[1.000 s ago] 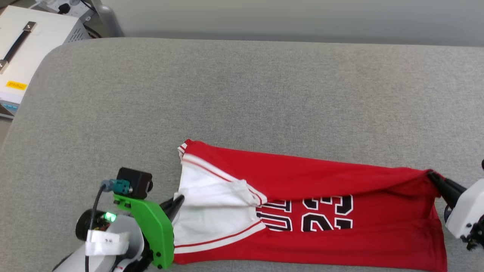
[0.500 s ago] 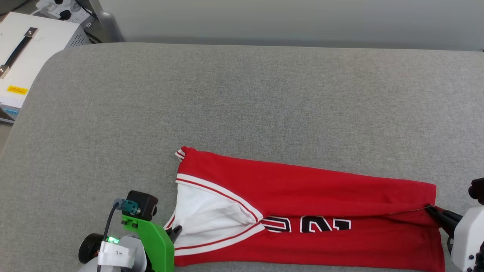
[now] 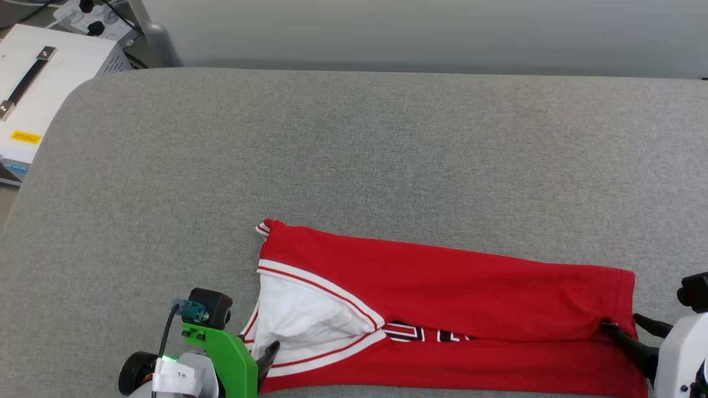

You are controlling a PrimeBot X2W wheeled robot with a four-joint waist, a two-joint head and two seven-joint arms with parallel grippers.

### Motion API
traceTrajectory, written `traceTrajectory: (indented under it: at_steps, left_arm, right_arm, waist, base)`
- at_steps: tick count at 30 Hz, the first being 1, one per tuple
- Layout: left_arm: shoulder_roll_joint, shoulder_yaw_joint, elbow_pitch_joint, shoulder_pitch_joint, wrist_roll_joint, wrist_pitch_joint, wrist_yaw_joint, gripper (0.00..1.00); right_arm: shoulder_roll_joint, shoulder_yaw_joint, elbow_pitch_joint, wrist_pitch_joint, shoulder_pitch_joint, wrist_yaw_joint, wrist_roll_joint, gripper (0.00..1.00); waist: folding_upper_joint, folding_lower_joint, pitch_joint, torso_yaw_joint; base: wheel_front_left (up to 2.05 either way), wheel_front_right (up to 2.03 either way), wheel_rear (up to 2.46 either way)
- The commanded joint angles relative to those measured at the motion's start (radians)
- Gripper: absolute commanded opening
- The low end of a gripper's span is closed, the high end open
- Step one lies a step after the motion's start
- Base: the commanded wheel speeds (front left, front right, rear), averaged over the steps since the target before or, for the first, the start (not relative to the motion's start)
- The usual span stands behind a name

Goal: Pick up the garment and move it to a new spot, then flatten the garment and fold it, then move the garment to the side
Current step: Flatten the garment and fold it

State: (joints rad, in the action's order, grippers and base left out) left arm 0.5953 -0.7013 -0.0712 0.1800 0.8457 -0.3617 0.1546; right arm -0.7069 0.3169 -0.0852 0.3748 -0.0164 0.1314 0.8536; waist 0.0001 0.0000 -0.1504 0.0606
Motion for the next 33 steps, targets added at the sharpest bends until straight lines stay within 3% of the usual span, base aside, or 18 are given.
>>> traceTrajectory:
  at_steps: [1,7,13,16,17,21,29,33]
  left_arm:
    - [-0.006,0.009,-0.001,-0.004,-0.001,0.015,0.007,1.00]
    - [-0.019,0.056,0.014,0.006,-0.009,0.100,0.033,1.00]
    - [-0.050,0.110,0.049,0.024,-0.019,0.221,0.046,1.00]
    - [-0.056,0.122,0.051,0.030,-0.035,0.267,0.050,1.00]
    - [-0.058,0.127,0.046,0.036,-0.053,0.302,0.052,1.00]
    - [-0.056,0.123,0.030,0.049,-0.095,0.362,0.046,1.00]
    - [-0.076,0.107,-0.022,0.060,-0.117,0.416,0.024,1.00]
    - [-0.084,0.102,-0.040,0.069,-0.117,0.422,0.016,1.00]
  right_arm:
    - [-0.005,-0.005,0.007,0.000,0.017,-0.001,0.018,1.00]
    - [-0.004,-0.083,0.019,0.053,0.039,-0.001,0.056,1.00]
    - [0.051,-0.222,0.056,0.165,0.056,-0.001,0.051,1.00]
    - [0.101,-0.297,0.087,0.232,0.059,-0.001,0.023,1.00]
    - [0.157,-0.366,0.123,0.300,0.060,-0.001,-0.005,1.00]
    - [0.252,-0.447,0.156,0.390,0.054,-0.001,-0.075,1.00]
    - [0.422,-0.576,0.114,0.484,0.013,-0.001,-0.228,1.00]
    - [0.461,-0.613,0.066,0.482,-0.006,-0.001,-0.307,1.00]
  waist:
    - [-0.0001,0.0000,0.006,-0.001]
    - [-0.0001,0.0000,0.021,-0.002]
    - [-0.0001,0.0000,0.019,-0.002]
    - [-0.0001,0.0000,0.014,-0.001]
    - [-0.0001,0.0000,0.008,0.001]
    - [-0.0001,0.0000,-0.004,0.006]
    - [-0.0001,0.0000,-0.033,0.025]
    - [-0.0001,0.0000,-0.044,0.036]
  base:
    - [0.00,0.00,0.00]
    - [0.00,0.00,0.00]
    - [0.00,0.00,0.00]
    - [0.00,0.00,0.00]
    - [0.00,0.00,0.00]
    - [0.00,0.00,0.00]
    - [0.00,0.00,0.00]
    - [0.00,0.00,0.00]
